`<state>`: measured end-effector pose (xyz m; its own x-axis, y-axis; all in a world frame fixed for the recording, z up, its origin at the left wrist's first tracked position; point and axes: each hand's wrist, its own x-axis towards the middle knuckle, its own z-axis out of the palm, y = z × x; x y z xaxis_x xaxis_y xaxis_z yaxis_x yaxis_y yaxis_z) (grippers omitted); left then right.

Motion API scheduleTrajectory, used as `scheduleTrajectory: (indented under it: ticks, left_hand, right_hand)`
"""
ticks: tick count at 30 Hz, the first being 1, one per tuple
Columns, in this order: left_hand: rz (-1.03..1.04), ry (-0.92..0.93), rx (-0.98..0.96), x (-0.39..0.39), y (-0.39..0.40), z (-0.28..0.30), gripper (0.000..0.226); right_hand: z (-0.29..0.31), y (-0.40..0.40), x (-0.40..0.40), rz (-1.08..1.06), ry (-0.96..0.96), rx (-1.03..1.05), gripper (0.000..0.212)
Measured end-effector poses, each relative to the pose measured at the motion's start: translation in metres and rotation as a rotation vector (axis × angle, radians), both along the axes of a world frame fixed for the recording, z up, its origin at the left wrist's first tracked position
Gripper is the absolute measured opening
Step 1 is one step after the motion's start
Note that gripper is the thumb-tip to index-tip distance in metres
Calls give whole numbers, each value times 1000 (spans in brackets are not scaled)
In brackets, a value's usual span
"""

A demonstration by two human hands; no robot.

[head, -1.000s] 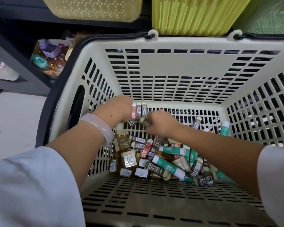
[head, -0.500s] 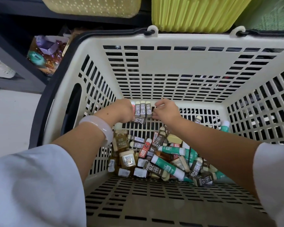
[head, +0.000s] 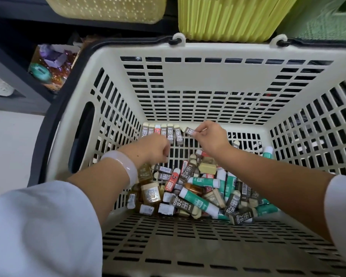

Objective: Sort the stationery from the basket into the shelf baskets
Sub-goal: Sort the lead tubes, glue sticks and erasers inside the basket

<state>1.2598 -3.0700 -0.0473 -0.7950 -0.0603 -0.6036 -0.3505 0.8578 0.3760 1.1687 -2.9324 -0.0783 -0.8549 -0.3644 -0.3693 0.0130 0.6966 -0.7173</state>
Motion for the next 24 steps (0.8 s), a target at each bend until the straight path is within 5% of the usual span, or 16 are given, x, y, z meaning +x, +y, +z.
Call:
scheduleTrajectory:
  ticks: [4, 11, 16, 20, 24]
  left_hand:
    - [-275, -135, -123, 7, 13, -13, 23]
    - [-344, -80, -212, 8, 14, -19, 15]
    - [-164, 59, -51, -2, 3, -8, 8]
    - [60, 214, 176, -13, 1, 1, 7]
    - [220, 259, 194, -13, 3, -1, 17]
  right_hand:
    - [-9, -7, 8, -52, -94, 48, 21]
    - [-6, -12, 9, 96, -171, 2, 18]
    - [9, -1, -1, 264, -64, -29, 29]
    - [25, 2, 3, 502, -194, -144, 25]
    - [23, 5, 0, 384, -163, -130, 10]
